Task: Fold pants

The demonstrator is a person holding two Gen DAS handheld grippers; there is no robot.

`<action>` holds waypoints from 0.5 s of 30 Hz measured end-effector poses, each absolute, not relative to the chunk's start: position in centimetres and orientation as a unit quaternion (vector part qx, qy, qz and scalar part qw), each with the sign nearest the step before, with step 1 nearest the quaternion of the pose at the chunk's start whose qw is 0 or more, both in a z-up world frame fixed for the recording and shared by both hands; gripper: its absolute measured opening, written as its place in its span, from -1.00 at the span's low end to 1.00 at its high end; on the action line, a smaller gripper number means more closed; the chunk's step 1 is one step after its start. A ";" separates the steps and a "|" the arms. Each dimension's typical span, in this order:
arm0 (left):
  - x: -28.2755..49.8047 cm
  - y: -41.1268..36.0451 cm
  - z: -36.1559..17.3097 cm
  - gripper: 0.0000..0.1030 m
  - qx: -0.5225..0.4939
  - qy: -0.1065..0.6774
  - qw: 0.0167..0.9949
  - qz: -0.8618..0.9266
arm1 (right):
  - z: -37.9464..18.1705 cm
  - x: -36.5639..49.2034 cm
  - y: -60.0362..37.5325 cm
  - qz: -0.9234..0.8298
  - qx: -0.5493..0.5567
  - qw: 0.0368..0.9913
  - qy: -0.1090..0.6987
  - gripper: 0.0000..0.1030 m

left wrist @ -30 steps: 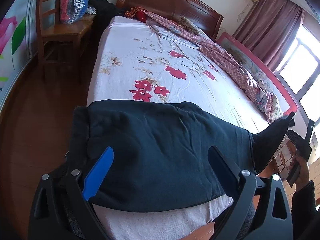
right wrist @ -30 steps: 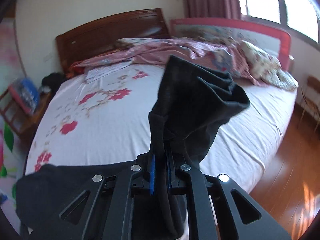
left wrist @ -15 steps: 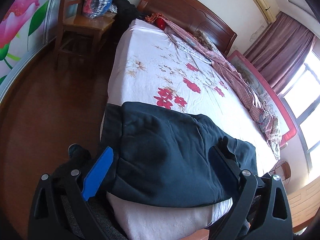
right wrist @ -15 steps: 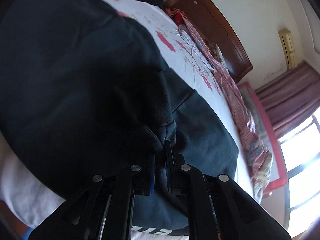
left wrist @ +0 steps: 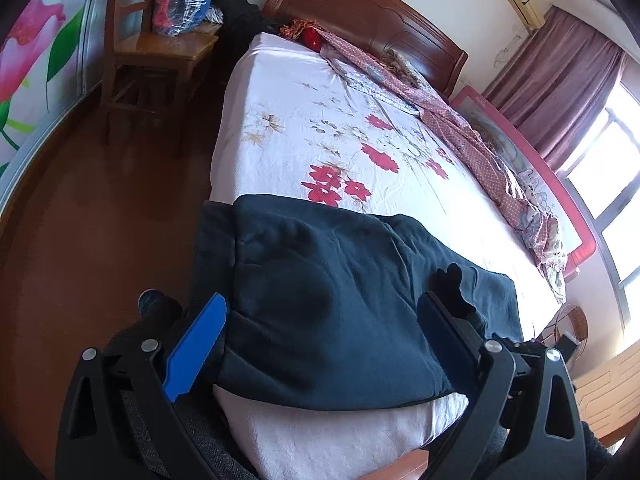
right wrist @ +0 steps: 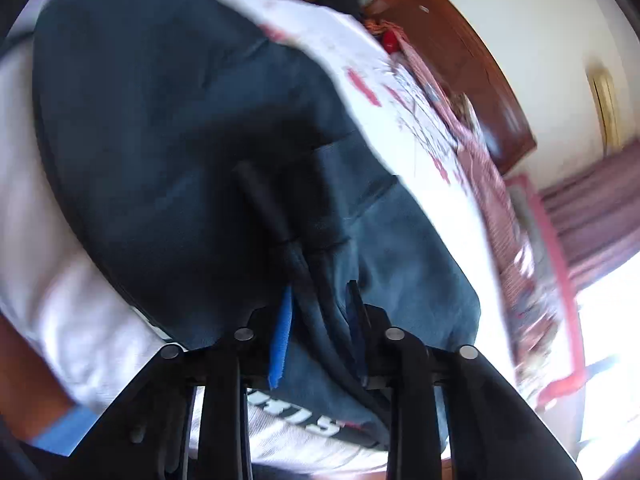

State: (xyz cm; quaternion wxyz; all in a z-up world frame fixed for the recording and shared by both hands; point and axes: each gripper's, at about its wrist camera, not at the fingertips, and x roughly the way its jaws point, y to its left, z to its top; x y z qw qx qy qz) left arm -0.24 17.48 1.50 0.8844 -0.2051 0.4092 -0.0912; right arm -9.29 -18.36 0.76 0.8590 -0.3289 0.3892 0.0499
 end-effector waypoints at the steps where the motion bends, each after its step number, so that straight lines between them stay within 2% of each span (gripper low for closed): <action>1: -0.3 17.6 1.4 0.88 -0.206 0.408 0.885 -0.092 | 2.4 -8.9 -19.4 0.041 -0.281 0.877 0.387 -0.49; 4: -0.1 17.8 0.8 0.88 -0.214 0.415 0.880 -0.085 | 3.7 -6.9 -21.6 -0.026 -0.220 0.897 0.384 -0.49; 7: -0.1 18.0 0.4 0.88 -0.222 0.422 0.875 -0.083 | 1.6 -4.7 -21.1 -0.036 -0.203 0.893 0.399 -0.49; 9: -0.4 18.6 0.7 0.88 -0.222 0.416 0.879 -0.075 | -1.1 -4.2 -20.0 -0.004 -0.230 0.876 0.425 -0.49; 10: -0.6 19.1 0.8 0.88 -0.221 0.414 0.881 -0.065 | -2.6 -4.4 -19.2 -0.012 -0.278 0.862 0.423 -0.54; 12: -1.1 20.6 0.8 0.88 -0.232 0.411 0.880 -0.047 | -3.6 -5.9 -17.5 -0.024 -0.363 0.852 0.377 -0.54; 15: -2.2 23.7 0.1 0.94 -0.274 0.416 0.867 -0.015 | -2.9 -5.7 -18.6 -0.018 -0.333 0.859 0.388 -0.54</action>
